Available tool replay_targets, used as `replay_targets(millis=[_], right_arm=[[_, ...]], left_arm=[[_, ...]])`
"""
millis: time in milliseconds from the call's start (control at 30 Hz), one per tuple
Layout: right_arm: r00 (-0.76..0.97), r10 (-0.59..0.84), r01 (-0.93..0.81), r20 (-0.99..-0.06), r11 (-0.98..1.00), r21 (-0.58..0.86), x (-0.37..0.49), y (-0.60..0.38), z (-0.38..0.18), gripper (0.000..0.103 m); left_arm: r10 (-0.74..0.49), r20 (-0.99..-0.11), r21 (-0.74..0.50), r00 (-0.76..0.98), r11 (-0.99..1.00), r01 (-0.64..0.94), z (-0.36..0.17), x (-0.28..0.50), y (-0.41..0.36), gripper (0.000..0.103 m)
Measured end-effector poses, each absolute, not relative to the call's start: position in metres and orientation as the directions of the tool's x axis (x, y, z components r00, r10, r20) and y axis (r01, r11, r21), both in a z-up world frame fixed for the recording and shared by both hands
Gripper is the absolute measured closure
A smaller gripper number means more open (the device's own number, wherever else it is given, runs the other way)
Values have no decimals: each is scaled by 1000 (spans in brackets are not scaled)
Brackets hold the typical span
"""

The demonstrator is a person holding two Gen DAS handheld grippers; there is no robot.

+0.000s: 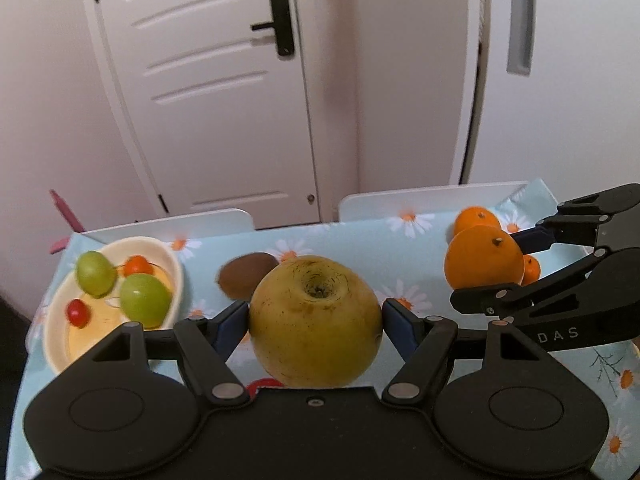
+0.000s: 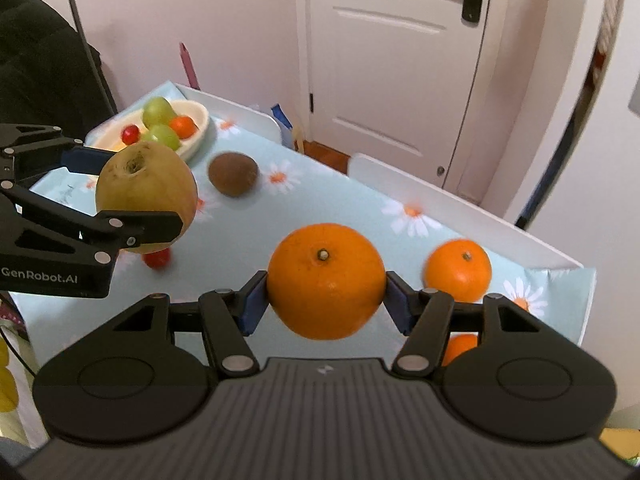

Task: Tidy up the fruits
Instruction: 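Carry the yellow pear into the bowl and open the left tool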

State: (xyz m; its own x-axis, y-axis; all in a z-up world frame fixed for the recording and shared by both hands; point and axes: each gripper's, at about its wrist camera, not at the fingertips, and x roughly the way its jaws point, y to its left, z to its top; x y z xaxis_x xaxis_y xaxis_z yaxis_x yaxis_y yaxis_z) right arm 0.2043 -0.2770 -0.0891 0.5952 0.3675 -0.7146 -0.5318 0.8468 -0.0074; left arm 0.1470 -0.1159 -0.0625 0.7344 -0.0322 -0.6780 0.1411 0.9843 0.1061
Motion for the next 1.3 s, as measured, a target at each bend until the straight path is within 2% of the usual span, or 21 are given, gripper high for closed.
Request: replay_targets(millis=[567, 1300], right_arm=[[615, 388, -507, -687, 861, 32, 183, -180, -46, 27], [619, 297, -381, -727, 923, 52, 205, -61, -65, 27]], left_arm=[[-7, -643, 116, 766, 988, 106, -23, 126, -27, 27], [-64, -679, 159, 731, 960, 231, -58, 181, 93, 27]])
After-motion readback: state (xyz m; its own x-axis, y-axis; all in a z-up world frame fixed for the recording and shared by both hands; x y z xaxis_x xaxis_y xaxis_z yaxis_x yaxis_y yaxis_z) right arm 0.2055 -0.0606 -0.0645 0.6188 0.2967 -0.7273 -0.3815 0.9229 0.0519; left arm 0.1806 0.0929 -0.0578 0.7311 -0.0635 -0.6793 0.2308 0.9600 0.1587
